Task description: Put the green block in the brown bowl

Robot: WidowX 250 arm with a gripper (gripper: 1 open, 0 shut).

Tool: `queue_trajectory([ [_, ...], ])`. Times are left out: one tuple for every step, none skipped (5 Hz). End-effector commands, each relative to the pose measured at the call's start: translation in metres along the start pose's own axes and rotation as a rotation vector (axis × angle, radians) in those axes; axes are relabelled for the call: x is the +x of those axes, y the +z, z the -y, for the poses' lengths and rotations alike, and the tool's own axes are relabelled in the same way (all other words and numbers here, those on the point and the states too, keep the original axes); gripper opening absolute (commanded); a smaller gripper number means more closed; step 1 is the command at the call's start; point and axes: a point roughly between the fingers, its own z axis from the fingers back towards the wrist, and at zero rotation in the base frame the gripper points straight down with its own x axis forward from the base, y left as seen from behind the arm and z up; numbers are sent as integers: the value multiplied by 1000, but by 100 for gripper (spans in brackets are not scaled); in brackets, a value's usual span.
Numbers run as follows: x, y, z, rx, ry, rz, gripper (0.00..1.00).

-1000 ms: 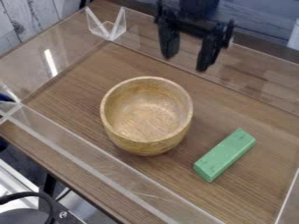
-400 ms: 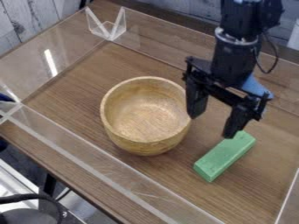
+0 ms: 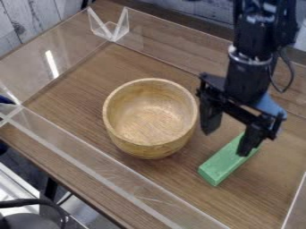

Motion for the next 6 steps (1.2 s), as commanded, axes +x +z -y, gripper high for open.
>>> queue_trajectory([
  [6,-4,7,-13,-18,36,100],
  [9,-18,8,-27,-35,48,100],
  [11,-27,6,-41,-56,84,100],
  [12,-28,4,-47,-65,119,100],
  [13,-22,2,-57,-61,146,100],
  [13,-15,1,-64,-57,167,100],
])
